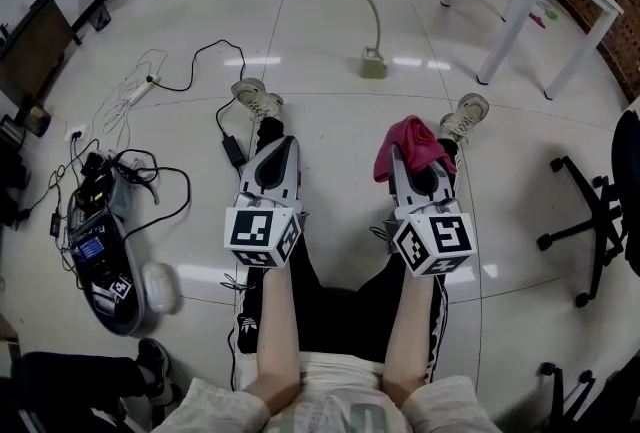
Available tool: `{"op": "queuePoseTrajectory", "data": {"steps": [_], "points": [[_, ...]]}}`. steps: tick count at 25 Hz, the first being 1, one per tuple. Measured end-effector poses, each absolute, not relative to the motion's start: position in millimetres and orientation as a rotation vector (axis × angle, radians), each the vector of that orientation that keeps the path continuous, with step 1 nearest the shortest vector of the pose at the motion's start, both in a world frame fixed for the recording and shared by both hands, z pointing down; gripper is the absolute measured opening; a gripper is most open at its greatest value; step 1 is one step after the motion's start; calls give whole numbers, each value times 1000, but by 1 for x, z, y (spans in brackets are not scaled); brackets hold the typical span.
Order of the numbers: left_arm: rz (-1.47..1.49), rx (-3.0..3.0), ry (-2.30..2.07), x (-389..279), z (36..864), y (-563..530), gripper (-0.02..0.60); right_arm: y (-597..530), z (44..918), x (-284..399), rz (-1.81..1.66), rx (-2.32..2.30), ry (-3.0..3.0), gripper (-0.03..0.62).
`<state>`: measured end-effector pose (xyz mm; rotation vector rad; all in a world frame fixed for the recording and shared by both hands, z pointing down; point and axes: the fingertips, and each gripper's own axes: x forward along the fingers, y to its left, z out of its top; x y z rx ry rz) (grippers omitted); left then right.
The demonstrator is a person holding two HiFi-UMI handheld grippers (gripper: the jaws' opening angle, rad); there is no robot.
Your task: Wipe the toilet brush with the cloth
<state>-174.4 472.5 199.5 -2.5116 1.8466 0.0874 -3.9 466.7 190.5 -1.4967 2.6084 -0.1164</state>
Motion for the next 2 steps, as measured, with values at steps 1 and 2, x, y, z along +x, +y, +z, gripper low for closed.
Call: {"op": "queuePoseTrajectory", "data": {"steps": [1, 2], "points": [[87, -2512, 1848, -174, 200, 472, 3, 466, 191, -3, -118, -1498, 2607, 32], [86, -2513, 1849, -174, 201, 472, 3, 465, 192, -2, -119, -1500, 2605, 32]]}}
